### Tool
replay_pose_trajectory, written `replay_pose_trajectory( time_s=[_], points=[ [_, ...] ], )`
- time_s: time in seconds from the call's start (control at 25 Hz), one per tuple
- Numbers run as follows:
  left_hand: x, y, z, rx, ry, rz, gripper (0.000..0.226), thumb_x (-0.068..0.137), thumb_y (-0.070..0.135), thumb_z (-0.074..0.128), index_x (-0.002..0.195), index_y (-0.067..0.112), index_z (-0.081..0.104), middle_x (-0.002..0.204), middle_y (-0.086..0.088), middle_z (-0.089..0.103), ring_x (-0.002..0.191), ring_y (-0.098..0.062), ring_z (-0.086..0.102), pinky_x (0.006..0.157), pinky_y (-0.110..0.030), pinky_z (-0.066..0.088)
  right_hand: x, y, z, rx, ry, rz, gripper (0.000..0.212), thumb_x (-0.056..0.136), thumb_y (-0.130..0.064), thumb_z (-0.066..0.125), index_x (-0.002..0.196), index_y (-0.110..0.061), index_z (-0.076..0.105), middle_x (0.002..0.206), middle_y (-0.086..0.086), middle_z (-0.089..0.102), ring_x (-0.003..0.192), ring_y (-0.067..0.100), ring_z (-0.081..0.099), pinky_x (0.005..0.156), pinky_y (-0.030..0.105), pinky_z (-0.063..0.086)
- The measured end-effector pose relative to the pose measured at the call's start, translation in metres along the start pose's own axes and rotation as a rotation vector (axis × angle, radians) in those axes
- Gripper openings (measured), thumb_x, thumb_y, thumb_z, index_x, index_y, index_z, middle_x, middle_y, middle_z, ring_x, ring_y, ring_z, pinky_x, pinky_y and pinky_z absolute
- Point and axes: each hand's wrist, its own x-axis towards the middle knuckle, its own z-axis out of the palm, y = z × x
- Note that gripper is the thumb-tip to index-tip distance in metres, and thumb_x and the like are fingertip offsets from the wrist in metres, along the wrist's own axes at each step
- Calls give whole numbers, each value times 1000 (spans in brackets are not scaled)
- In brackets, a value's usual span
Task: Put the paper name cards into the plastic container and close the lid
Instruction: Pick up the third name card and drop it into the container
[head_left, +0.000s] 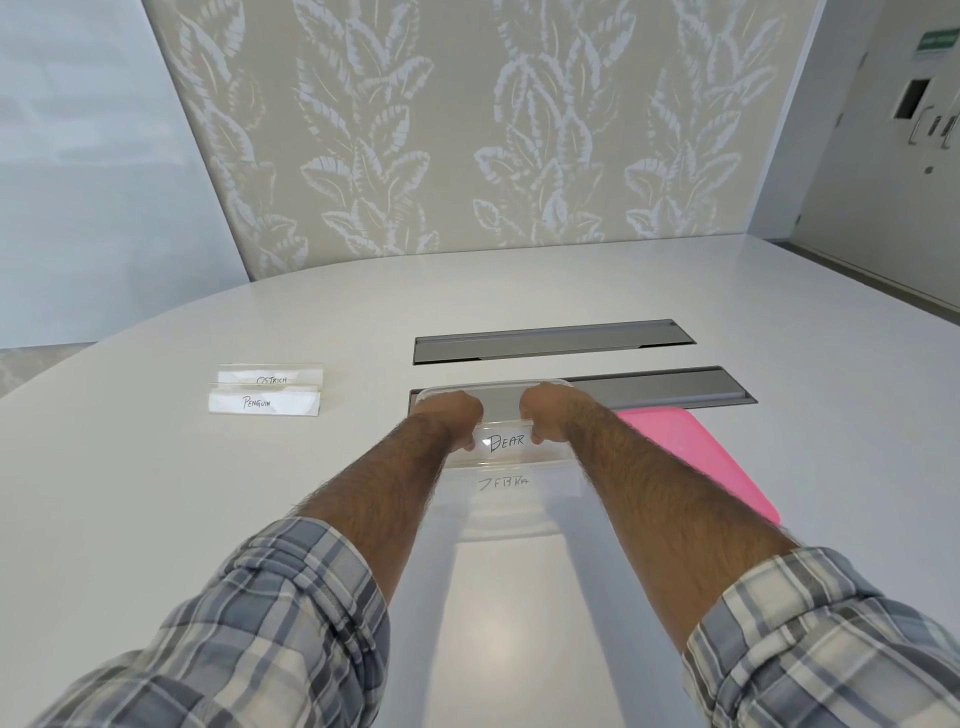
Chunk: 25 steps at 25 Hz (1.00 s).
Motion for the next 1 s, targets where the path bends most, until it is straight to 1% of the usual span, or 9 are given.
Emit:
replay_pose_trajectory(
  time_s=[0.16, 0.24, 0.28, 0.4, 0.52, 0.6, 0.72, 0.84, 1.0],
  points=[
    [-1, 1, 1, 15, 2, 6, 39, 91, 21, 70, 128, 12, 62, 129, -7, 65, 116, -30, 62, 86, -35, 48, 1, -4, 5, -30, -14, 14, 38, 84, -10, 66, 121, -8, 63, 119, 9, 67, 108, 28, 64, 84, 35, 54],
    [-3, 2, 3, 6, 12, 8, 40, 92, 21, 69, 130, 12, 61, 132, -7, 63, 119, -29, 61, 89, -36, 48, 0, -6, 4, -46, -5, 17, 36, 84, -11, 65, 120, -9, 63, 118, 8, 68, 107, 27, 65, 78, 31, 50],
    [-4, 3, 3, -8, 22, 11, 41, 93, 21, 68, 133, 13, 60, 134, -7, 62, 122, -29, 59, 91, -36, 48, -1, -6, 4, -47, 1, 19, 36, 84, -13, 66, 120, -10, 64, 118, 8, 68, 107, 27, 65, 78, 30, 49],
    [-12, 1, -2, -50, 87, 35, 44, 95, 23, 64, 138, 20, 56, 139, -4, 58, 126, -27, 56, 98, -36, 46, -4, -9, 0, -19, 35, 20, 37, 85, -19, 67, 120, -10, 63, 118, 7, 67, 108, 27, 64, 89, 37, 54],
    [-25, -13, -14, -117, 172, 48, 40, 98, 31, 57, 138, 27, 56, 142, 1, 55, 128, -23, 53, 101, -38, 46, -8, -14, -11, 48, 127, 16, 32, 88, -21, 61, 119, -12, 63, 121, 5, 65, 110, 25, 62, 92, 40, 53],
    [-36, -32, -21, -151, 241, 50, 38, 98, 34, 51, 136, 29, 56, 143, 5, 54, 130, -22, 52, 103, -39, 46, -9, -22, -24, 70, 192, 12, 31, 89, -25, 57, 118, -14, 62, 122, 4, 64, 113, 24, 60, 94, 40, 51],
    [-59, -72, -29, -154, 338, 29, 38, 99, 35, 49, 135, 27, 58, 142, 4, 55, 130, -23, 51, 105, -41, 45, -10, -44, -46, 90, 261, 1, 34, 92, -32, 55, 121, -17, 61, 126, 2, 63, 116, 24, 58, 96, 39, 50],
    [-85, -125, -31, -132, 375, -8, 41, 99, 34, 50, 137, 22, 57, 144, 2, 54, 134, -23, 47, 110, -39, 39, -9, -77, -66, 90, 307, -42, 41, 93, -39, 52, 127, -15, 58, 131, 4, 60, 120, 26, 57, 97, 39, 48],
    [-117, -205, -22, -140, 386, -116, 45, 99, 33, 52, 143, 21, 51, 149, 1, 49, 137, -23, 44, 111, -36, 36, -7, -127, -83, 89, 355, -87, 43, 92, -40, 52, 125, -13, 57, 130, 6, 59, 120, 27, 55, 94, 38, 45]
  ],
)
